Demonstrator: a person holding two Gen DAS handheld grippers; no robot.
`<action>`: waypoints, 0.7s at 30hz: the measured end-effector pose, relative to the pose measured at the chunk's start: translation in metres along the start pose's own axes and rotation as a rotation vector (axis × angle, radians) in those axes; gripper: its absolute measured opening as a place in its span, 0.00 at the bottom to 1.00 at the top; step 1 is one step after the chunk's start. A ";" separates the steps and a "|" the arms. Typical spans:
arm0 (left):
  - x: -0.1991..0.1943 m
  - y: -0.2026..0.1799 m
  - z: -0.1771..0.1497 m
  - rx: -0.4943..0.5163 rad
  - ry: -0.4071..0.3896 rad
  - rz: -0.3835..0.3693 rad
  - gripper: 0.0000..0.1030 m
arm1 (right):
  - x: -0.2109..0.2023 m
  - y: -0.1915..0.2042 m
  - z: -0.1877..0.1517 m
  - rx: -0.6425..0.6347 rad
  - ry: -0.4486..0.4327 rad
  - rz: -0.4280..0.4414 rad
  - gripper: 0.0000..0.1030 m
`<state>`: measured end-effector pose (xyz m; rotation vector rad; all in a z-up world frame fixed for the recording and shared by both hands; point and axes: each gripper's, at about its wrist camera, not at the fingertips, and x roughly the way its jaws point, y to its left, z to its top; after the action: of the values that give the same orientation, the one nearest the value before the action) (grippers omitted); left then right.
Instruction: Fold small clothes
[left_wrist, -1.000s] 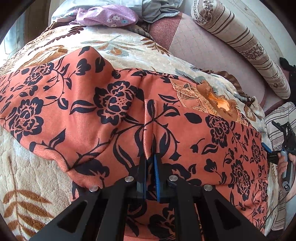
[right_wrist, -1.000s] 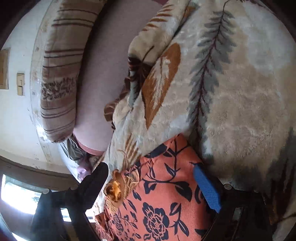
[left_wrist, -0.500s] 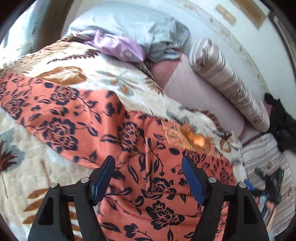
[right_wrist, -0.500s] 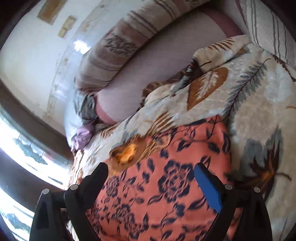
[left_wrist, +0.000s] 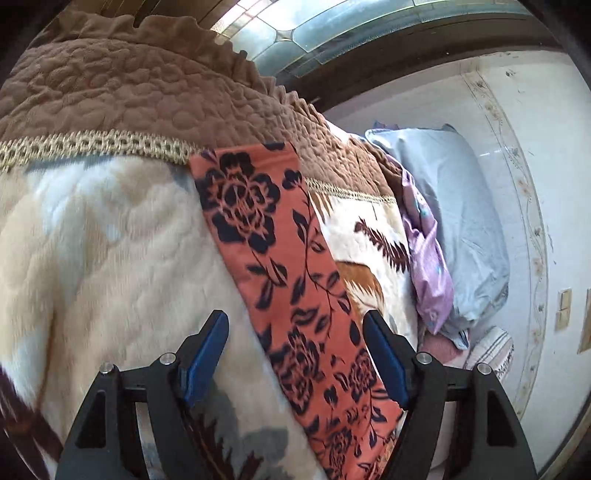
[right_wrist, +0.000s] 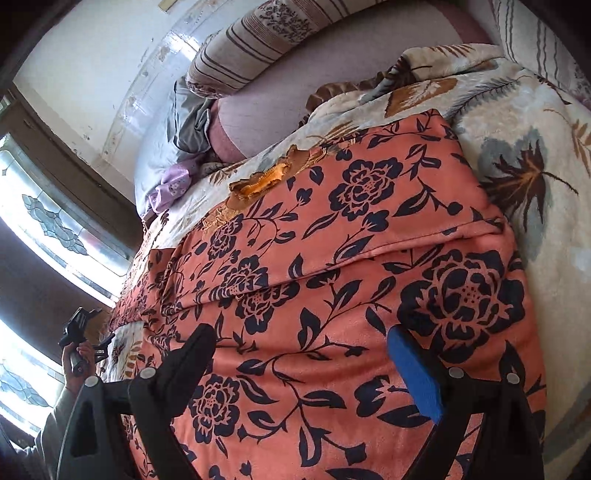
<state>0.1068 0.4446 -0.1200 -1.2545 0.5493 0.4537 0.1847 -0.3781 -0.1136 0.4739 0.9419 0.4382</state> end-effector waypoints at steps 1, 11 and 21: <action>0.003 0.001 0.006 -0.001 -0.017 0.014 0.73 | 0.002 -0.001 0.000 0.005 0.001 0.002 0.93; 0.034 0.004 0.032 0.043 -0.005 0.185 0.05 | 0.010 -0.004 -0.001 0.001 -0.009 -0.006 0.93; -0.057 -0.202 -0.100 0.604 -0.062 -0.060 0.04 | 0.004 -0.010 0.001 0.062 -0.021 0.033 0.93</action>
<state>0.1694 0.2956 0.0471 -0.6732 0.5410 0.2455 0.1894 -0.3840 -0.1216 0.5501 0.9301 0.4342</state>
